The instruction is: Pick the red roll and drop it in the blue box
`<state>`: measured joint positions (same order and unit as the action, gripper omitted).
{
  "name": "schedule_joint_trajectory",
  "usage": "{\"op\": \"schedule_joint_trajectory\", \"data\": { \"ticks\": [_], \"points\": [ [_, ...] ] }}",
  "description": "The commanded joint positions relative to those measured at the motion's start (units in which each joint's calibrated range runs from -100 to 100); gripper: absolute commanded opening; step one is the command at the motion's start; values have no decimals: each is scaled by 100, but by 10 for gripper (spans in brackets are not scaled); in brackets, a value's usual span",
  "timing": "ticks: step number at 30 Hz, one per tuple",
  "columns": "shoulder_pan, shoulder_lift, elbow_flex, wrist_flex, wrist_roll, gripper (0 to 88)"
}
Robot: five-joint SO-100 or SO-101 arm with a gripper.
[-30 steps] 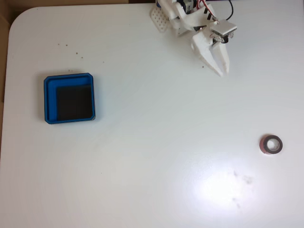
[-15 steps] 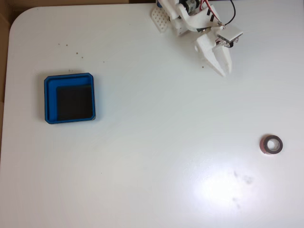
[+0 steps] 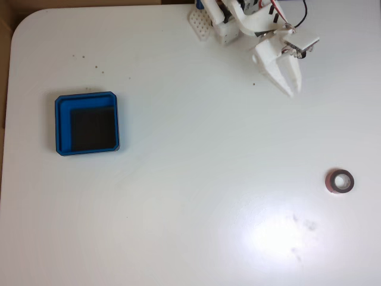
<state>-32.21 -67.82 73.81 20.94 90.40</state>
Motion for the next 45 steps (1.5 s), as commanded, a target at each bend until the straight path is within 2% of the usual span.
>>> {"op": "schedule_joint_trajectory", "data": {
  "ticks": [1,26,36,45],
  "points": [
    [-37,587,-1119,-122,-12,7],
    [-47,4767,-6150,-72,-4,7],
    [-57,5980,-7273,-56,-4,7],
    [-663,7058,-8316,-56,-4,7]
  ]
}}
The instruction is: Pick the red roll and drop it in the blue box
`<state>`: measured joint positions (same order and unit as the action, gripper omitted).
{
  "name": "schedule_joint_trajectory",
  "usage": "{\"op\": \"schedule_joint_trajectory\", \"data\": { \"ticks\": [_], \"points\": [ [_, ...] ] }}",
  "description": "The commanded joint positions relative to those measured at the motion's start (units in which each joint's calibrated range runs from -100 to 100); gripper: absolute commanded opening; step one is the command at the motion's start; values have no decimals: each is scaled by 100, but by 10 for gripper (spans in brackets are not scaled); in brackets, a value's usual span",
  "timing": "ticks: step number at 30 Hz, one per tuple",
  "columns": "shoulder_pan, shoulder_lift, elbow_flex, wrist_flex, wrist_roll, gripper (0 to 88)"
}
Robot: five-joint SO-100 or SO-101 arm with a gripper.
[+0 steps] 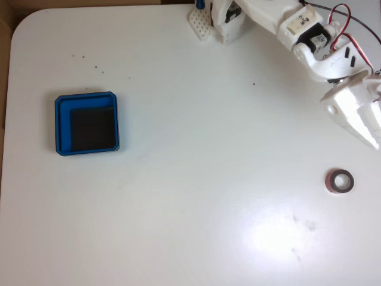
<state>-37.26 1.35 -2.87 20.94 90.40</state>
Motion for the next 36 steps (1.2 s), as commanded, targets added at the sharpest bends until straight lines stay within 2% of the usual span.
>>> {"op": "schedule_joint_trajectory", "data": {
  "ticks": [1,7,15,19,26,36],
  "points": [
    [-207,266,-737,-47,-4,7],
    [-236,701,-1285,464,5,7],
    [-226,1863,-3397,3005,5,7],
    [-187,2565,-4538,3888,5,7],
    [-158,3635,-5580,4029,49,7],
    [-60,4162,-6434,4086,66,14]
  ]
}}
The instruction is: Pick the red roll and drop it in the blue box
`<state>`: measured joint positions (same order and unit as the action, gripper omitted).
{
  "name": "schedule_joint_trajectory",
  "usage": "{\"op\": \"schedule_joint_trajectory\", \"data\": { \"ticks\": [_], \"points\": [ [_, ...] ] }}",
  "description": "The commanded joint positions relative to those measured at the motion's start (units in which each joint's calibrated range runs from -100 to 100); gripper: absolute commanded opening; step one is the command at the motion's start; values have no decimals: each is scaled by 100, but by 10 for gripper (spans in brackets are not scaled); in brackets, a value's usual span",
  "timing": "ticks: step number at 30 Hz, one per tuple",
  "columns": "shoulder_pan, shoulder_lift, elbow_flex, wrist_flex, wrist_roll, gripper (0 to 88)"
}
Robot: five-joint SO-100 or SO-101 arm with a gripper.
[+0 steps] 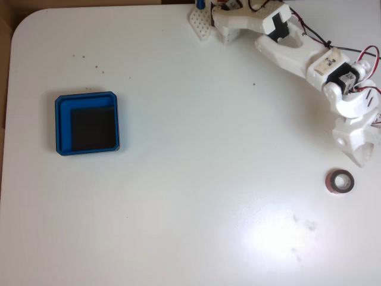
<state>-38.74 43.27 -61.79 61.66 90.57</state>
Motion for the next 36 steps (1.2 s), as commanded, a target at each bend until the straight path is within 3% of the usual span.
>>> {"op": "schedule_joint_trajectory", "data": {
  "ticks": [1,11,36],
  "points": [
    [88,-12,-586,14,50,22],
    [215,13,-694,-11,50,196],
    [293,840,-1458,47,58,202]
  ]
}}
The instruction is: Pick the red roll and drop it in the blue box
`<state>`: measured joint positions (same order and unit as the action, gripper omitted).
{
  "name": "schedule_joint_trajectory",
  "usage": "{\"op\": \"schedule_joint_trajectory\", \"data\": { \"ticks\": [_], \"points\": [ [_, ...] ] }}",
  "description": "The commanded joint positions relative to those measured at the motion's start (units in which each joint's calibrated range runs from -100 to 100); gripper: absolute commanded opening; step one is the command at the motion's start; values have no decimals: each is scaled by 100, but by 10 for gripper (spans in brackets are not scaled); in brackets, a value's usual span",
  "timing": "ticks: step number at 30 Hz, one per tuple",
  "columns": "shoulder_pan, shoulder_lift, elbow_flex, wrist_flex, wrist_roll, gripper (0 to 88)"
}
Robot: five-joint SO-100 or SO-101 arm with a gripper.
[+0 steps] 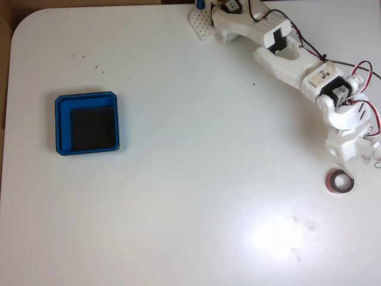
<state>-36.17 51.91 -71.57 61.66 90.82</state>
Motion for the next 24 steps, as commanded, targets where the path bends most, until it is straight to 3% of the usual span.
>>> {"op": "schedule_joint_trajectory", "data": {
  "ticks": [1,9,24],
  "points": [
    [26,-15,-471,55,33,202],
    [17,177,-489,971,25,202],
    [17,1064,-1459,971,7,200]
  ]
}}
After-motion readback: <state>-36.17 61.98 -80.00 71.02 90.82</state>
